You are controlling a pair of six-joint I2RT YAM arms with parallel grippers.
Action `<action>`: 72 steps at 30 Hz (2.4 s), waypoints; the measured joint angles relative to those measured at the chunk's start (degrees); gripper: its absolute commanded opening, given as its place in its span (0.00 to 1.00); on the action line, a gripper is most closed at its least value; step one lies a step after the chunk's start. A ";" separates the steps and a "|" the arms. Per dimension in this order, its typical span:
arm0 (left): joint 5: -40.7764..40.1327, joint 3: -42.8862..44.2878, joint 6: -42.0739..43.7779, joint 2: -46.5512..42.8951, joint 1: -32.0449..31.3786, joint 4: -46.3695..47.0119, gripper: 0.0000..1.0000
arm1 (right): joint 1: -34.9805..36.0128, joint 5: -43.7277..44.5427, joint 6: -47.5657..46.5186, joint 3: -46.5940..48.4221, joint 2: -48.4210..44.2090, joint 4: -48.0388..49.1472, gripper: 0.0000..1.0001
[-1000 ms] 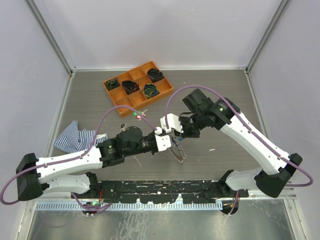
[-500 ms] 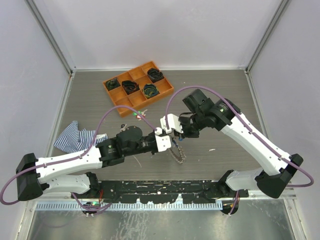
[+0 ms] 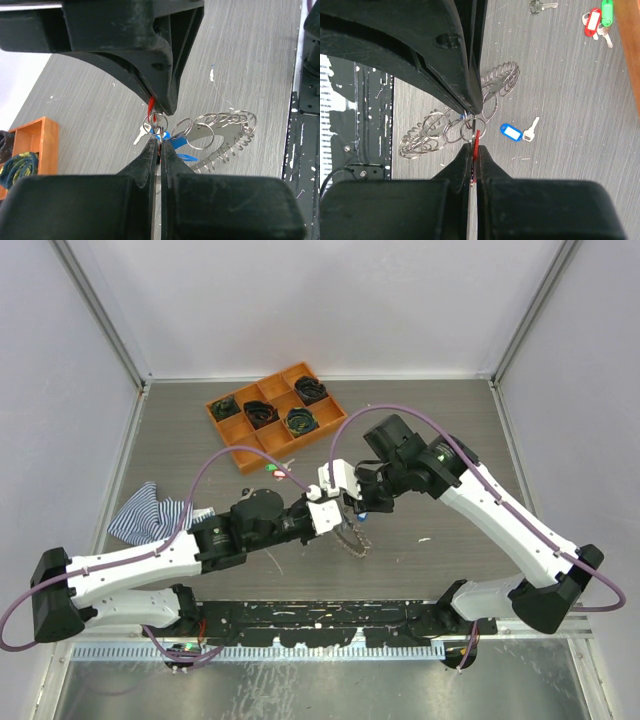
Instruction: Remove the keys from the keyring
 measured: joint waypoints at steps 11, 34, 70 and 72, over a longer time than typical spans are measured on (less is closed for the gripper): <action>-7.28 2.58 -2.36 0.15 -0.17 -4.07 0.00 | -0.22 0.15 4.55 1.84 1.66 2.93 0.01; -9.68 1.60 14.62 1.55 -2.34 -8.81 0.00 | -3.78 -7.78 10.80 3.85 11.37 -1.01 0.01; -5.84 0.83 27.89 -1.60 -2.86 -11.67 0.00 | -6.14 -15.04 18.69 -3.39 7.43 4.57 0.01; -5.75 0.83 28.11 -1.60 -2.78 -11.80 0.00 | -6.14 -14.99 19.26 -3.93 7.06 5.14 0.01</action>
